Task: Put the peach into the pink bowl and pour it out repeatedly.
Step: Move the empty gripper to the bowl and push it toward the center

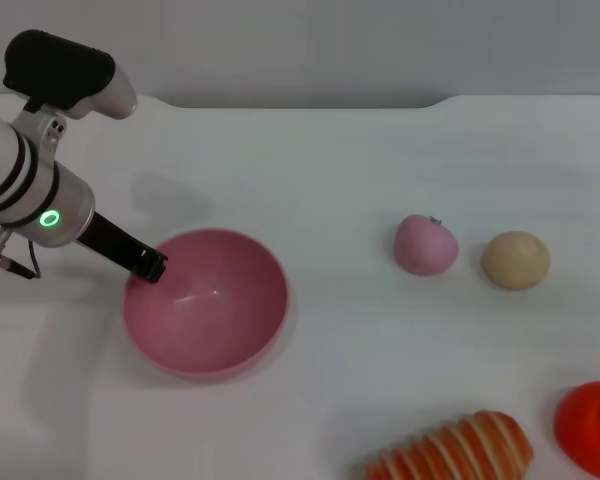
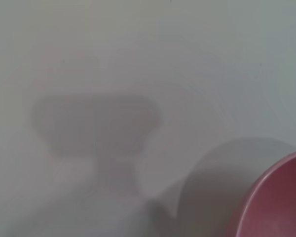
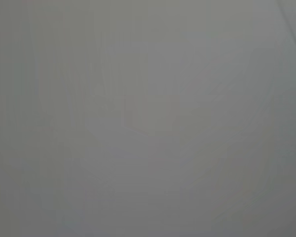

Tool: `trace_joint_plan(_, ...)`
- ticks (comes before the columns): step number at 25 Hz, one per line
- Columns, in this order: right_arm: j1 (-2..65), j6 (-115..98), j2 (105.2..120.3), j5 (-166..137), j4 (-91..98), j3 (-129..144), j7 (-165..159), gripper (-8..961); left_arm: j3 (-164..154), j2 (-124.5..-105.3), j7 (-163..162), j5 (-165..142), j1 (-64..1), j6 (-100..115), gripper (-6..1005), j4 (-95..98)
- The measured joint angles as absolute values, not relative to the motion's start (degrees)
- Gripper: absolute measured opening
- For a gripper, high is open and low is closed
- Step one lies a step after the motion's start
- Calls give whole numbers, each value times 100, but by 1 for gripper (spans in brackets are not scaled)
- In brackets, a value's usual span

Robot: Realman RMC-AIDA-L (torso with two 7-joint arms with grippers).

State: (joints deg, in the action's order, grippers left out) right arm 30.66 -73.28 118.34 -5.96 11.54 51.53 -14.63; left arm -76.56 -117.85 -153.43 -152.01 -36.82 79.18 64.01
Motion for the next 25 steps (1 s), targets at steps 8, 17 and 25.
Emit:
trace_joint_plan(8,2436,-7659,11097,-4467,3248,5106,-7308,487,-7668,-11785,-15329,-15212,-3683,7850,34,6408)
trace_joint_plan(17,3919,-8212,10789,-11509,5229,4912,-11076,488,-7686,-11777,-15325,-15200,-3687,7744,35,6441)
trace_joint_plan(25,5357,-7802,11513,-15173,4482,5161,-11446,487,-7660,-11777,-15321,-15192,-3779,7794,34,6619)
